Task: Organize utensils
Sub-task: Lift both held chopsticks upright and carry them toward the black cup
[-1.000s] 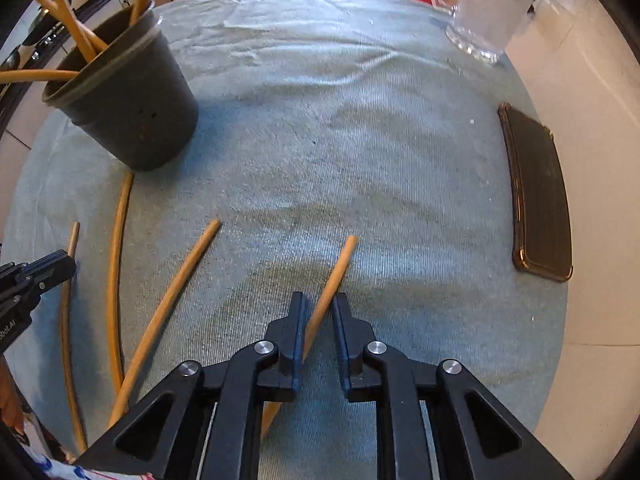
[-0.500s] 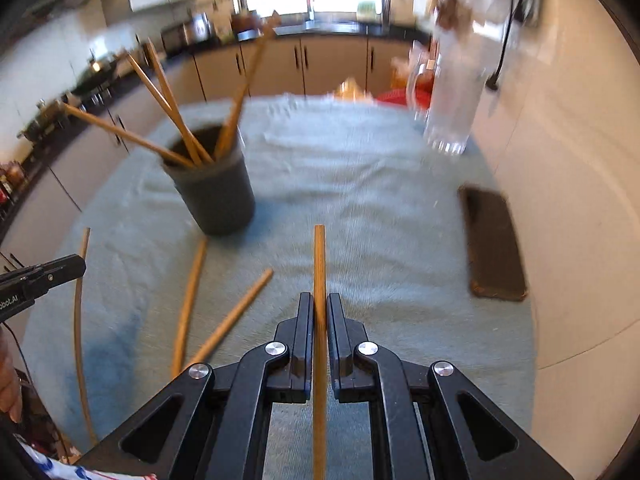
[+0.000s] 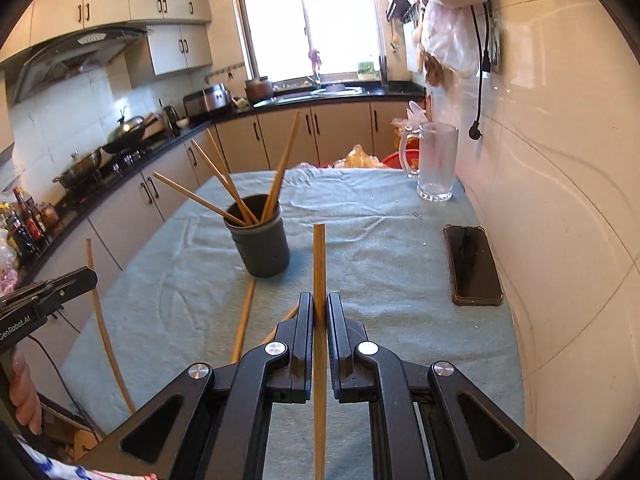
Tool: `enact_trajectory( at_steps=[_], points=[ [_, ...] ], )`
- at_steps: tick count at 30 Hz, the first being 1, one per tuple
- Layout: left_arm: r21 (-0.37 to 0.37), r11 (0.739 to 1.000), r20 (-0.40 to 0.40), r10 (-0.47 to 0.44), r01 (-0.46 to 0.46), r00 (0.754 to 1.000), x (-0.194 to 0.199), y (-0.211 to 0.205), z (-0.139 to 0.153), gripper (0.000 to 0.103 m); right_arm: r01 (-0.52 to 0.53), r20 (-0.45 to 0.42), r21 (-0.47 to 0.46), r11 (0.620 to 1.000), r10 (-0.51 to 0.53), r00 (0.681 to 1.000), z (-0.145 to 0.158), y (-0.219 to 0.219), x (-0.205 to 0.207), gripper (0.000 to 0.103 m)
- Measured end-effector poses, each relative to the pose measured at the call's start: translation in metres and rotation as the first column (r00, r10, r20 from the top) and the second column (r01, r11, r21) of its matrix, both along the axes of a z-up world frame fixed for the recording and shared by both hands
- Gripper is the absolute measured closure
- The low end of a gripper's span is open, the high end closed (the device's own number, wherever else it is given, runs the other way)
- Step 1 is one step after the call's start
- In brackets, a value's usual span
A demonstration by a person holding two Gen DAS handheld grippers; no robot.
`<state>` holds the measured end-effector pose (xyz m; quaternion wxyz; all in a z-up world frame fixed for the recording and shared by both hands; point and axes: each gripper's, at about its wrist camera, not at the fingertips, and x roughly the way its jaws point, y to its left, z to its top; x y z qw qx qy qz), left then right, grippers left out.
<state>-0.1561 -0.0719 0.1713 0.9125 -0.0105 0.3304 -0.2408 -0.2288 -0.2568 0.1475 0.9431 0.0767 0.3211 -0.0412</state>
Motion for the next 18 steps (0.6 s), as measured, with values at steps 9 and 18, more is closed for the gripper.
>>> enact_trajectory(
  at_steps=[9,18],
  points=[
    [-0.052,0.999,0.064,-0.004,0.007,0.998,-0.013,0.003,0.025,0.098,-0.028,0.037,0.02,0.999,0.027,0.999,0.007,0.006,-0.004,0.096],
    [-0.075,0.997,0.085,-0.019,0.025,0.996,0.0,-0.005,0.042,0.098,-0.044,0.043,0.035,0.998,0.042,0.998,0.007,0.001,0.01,0.096]
  ],
)
